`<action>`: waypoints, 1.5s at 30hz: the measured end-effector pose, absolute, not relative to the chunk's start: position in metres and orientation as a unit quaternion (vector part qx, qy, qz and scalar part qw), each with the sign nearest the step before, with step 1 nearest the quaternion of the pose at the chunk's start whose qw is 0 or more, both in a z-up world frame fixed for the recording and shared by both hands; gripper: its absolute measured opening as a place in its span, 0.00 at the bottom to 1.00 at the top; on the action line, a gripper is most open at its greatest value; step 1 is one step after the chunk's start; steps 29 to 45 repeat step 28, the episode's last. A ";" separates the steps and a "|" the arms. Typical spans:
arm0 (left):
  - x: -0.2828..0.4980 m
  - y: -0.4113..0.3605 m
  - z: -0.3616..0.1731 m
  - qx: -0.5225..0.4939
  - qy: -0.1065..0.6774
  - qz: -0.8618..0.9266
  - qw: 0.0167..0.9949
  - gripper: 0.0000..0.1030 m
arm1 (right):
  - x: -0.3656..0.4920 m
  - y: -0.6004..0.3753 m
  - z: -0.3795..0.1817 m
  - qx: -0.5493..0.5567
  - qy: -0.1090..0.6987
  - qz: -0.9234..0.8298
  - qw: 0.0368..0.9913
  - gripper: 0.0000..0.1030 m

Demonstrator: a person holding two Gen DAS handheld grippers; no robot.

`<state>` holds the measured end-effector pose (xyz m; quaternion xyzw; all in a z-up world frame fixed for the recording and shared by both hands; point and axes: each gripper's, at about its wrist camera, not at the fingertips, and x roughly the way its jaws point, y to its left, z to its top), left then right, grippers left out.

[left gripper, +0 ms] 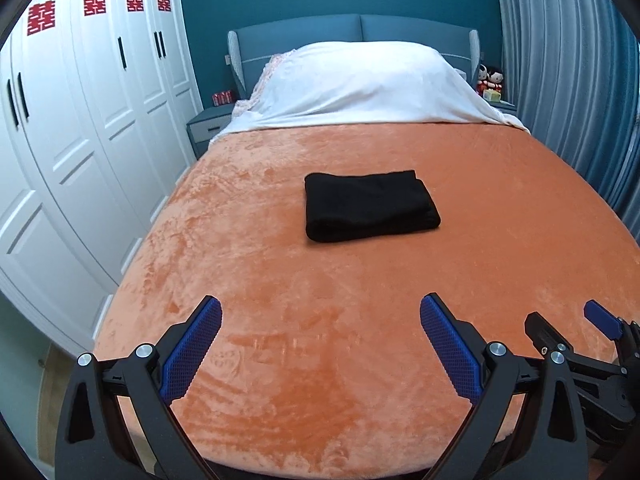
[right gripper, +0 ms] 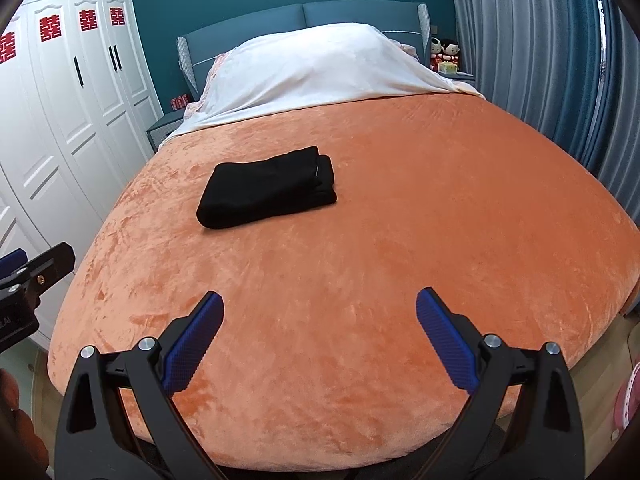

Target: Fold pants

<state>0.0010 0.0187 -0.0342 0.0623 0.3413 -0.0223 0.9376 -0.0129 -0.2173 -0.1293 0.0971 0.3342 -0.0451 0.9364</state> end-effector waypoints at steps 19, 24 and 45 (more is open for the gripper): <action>-0.004 0.020 -0.044 0.048 0.351 0.007 0.935 0.95 | -0.016 -0.208 -0.129 0.088 0.342 -0.030 0.935 0.92; -0.005 0.018 -0.048 0.061 0.364 0.000 0.929 0.95 | -0.016 -0.206 -0.132 0.084 0.345 -0.027 0.935 0.92; -0.009 0.014 -0.055 0.074 0.370 -0.012 0.926 0.95 | -0.017 -0.203 -0.134 0.087 0.348 -0.025 0.933 0.92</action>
